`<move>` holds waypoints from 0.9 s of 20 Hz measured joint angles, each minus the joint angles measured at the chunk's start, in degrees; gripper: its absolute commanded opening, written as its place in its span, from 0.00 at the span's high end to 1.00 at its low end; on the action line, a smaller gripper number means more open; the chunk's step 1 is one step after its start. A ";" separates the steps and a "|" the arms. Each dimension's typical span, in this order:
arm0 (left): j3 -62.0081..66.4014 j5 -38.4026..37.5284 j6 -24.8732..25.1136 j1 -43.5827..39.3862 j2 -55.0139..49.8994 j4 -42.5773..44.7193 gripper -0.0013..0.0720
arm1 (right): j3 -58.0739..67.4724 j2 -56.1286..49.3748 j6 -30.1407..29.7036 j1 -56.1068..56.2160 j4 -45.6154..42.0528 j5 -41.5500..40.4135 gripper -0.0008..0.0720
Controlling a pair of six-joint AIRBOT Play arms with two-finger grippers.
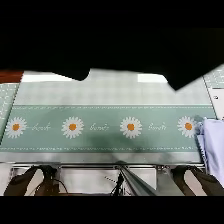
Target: Fold the shirts.
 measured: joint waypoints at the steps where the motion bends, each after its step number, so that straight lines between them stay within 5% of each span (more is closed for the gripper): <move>1: 0.17 -0.96 -1.01 0.04 2.86 4.39 0.95 | 0.09 2.32 0.55 0.00 -1.60 1.60 0.96; 5: -2.86 -2.93 -3.72 -0.74 11.63 14.47 0.95 | -2.47 10.36 3.30 0.00 -8.94 7.61 0.96; 11: -19.76 -3.45 -6.29 -3.02 15.65 17.57 0.95 | -14.58 14.82 4.81 0.00 -10.86 12.85 0.96; 18: -43.30 10.99 -6.12 -8.13 0.92 11.58 0.95 | -40.74 4.70 -2.12 0.07 -3.26 1.25 0.96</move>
